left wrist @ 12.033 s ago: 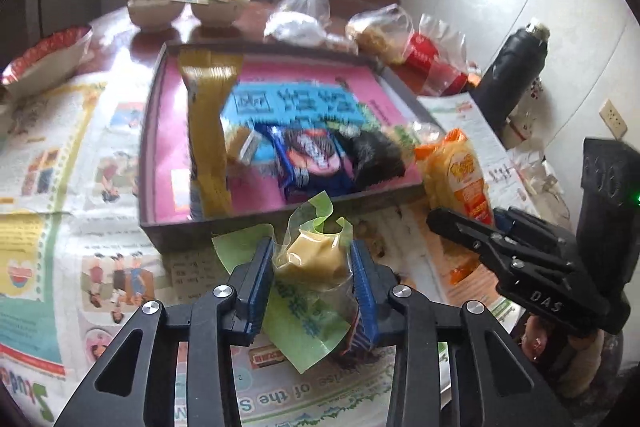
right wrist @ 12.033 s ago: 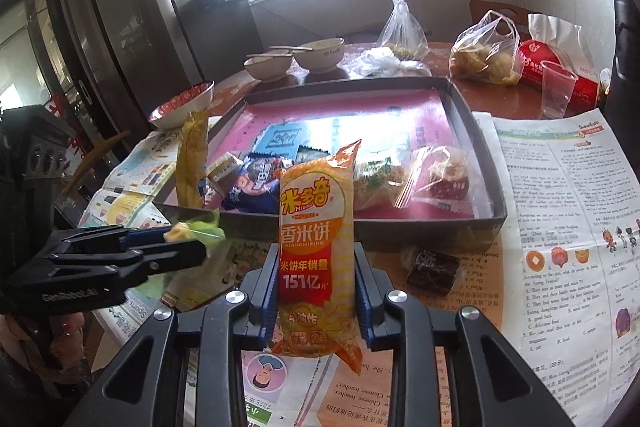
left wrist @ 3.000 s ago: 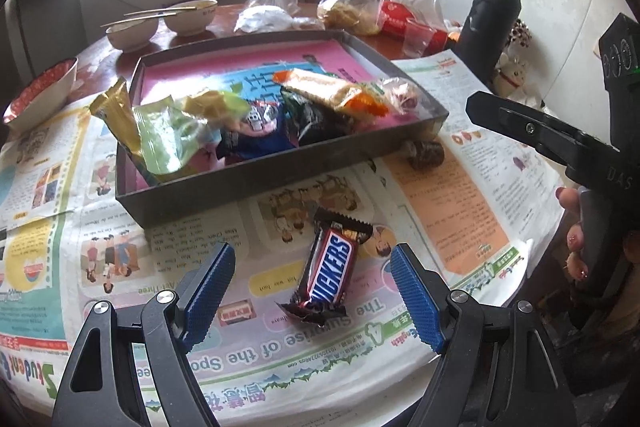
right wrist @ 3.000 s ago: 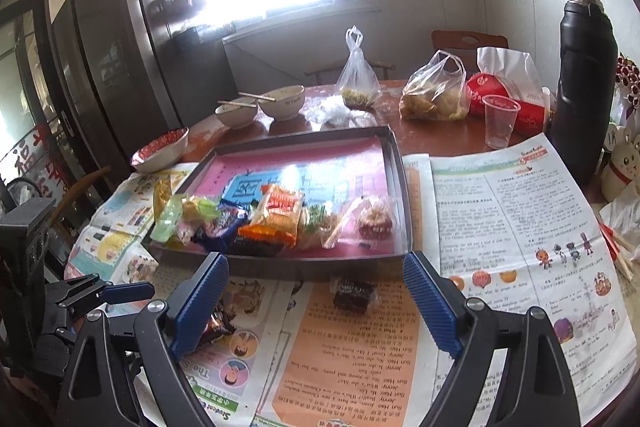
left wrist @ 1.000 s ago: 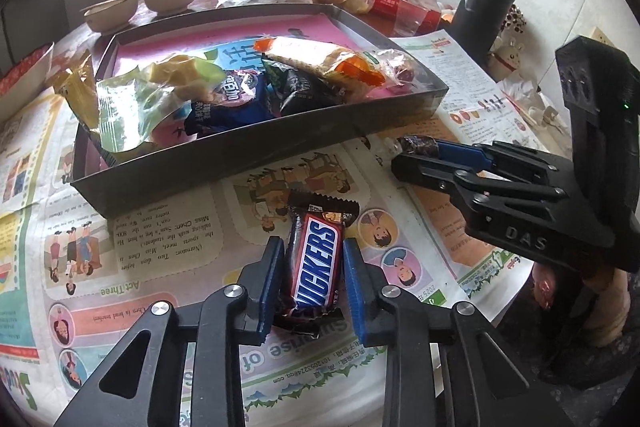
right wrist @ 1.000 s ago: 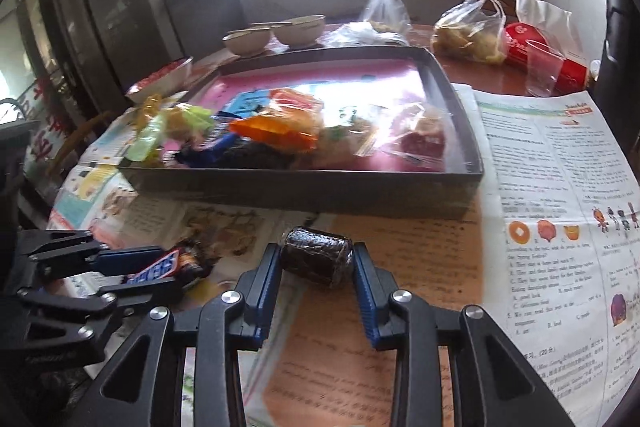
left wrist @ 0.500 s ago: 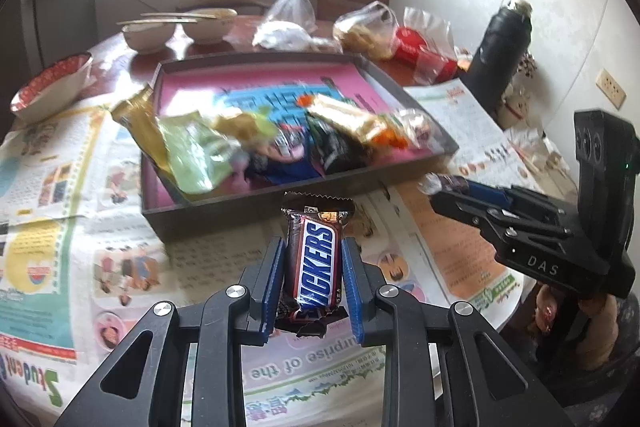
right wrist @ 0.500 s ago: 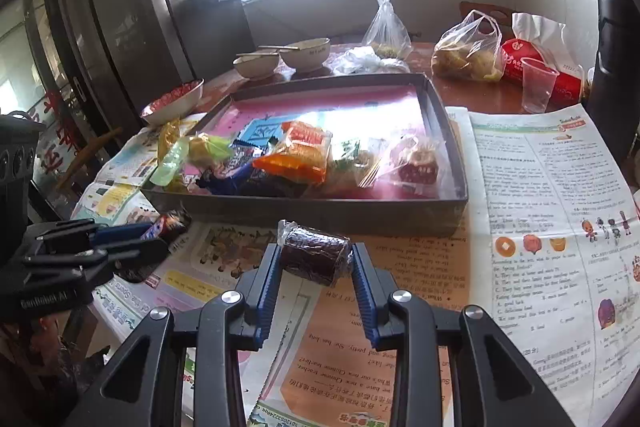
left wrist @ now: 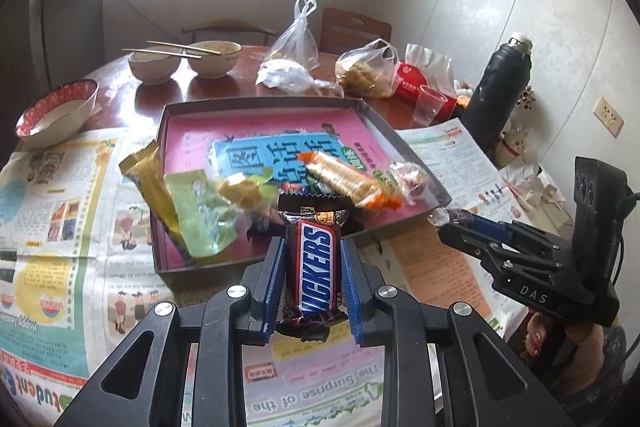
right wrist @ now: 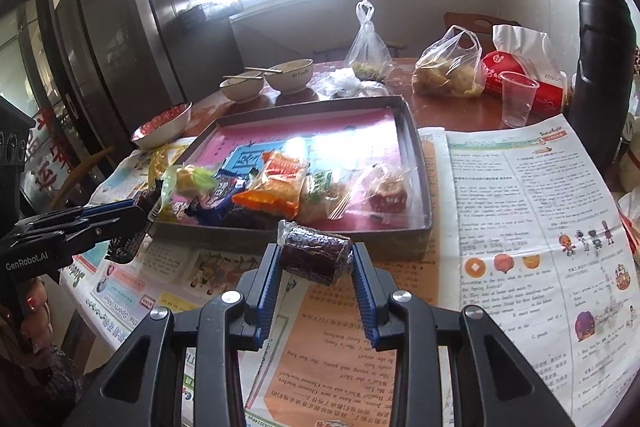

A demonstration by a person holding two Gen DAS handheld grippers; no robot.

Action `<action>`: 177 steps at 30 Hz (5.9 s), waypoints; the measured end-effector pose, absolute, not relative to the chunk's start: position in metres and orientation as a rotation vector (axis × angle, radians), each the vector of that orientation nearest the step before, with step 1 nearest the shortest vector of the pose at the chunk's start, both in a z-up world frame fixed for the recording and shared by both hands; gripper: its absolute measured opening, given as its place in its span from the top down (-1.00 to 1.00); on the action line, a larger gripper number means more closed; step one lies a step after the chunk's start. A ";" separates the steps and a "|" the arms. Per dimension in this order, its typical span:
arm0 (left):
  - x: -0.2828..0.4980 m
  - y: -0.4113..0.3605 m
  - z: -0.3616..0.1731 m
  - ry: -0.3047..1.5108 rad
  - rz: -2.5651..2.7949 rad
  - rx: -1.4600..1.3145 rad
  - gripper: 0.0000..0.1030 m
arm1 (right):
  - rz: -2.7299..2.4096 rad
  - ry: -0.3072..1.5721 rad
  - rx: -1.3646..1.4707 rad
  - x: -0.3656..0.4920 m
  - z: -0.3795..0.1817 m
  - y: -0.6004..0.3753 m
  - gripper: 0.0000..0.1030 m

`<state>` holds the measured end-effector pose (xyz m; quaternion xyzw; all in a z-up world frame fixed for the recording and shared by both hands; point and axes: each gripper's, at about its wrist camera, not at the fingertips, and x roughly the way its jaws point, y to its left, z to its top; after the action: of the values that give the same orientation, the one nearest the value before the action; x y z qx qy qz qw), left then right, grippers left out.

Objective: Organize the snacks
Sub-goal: 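Carry Snickers bar with left tool into tray while right tool carries dark packet, then open right tool releasing dark packet while left tool releases Snickers bar in tray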

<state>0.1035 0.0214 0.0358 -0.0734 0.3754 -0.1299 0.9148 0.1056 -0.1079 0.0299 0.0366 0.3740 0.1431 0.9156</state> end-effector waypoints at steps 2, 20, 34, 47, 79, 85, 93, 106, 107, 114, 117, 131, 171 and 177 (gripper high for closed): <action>0.107 0.020 0.037 0.769 -0.268 -0.155 0.46 | 0.289 0.764 0.076 0.107 0.032 -0.110 0.31; 0.144 0.004 0.037 0.772 -0.235 -0.120 0.46 | 0.275 0.741 0.088 0.124 0.041 -0.118 0.31; 0.167 -0.005 0.029 0.798 -0.234 -0.110 0.49 | 0.277 0.742 0.103 0.140 0.039 -0.125 0.31; 0.183 -0.011 0.018 0.819 -0.232 -0.104 0.67 | 0.283 0.773 0.098 0.149 0.027 -0.125 0.31; 0.173 -0.009 0.000 0.869 -0.201 -0.089 0.23 | 0.301 0.781 0.081 0.149 0.024 -0.119 0.31; 0.177 -0.011 0.001 0.859 -0.203 -0.076 0.31 | 0.297 0.797 0.071 0.154 0.019 -0.118 0.31; 0.185 -0.010 0.000 0.857 -0.204 -0.085 0.32 | 0.278 0.803 0.063 0.161 0.013 -0.118 0.31; 0.190 -0.011 -0.001 0.854 -0.206 -0.088 0.32 | 0.269 0.804 0.039 0.173 0.007 -0.114 0.31; 0.190 -0.010 -0.001 0.854 -0.205 -0.089 0.32 | 0.268 0.807 0.039 0.174 0.006 -0.114 0.31; 0.190 -0.010 -0.001 0.854 -0.204 -0.090 0.32 | 0.276 0.820 0.033 0.175 0.005 -0.114 0.31; 0.191 -0.010 -0.001 0.854 -0.206 -0.094 0.31 | 0.278 0.826 0.034 0.175 0.005 -0.115 0.31; 0.188 -0.007 -0.001 0.862 -0.219 -0.118 0.32 | 0.266 0.825 0.025 0.170 0.009 -0.115 0.30; 0.173 -0.001 0.009 0.846 -0.206 -0.130 0.00 | 0.306 0.815 -0.025 0.150 0.017 -0.093 0.01; 0.167 -0.002 0.015 0.833 -0.203 -0.126 -0.13 | 0.296 0.807 -0.025 0.147 0.020 -0.093 -0.04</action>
<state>0.1665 -0.0016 0.0146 -0.0609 0.4035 -0.0983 0.9076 0.1467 -0.0928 0.0200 -0.0122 0.3911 0.1435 0.9090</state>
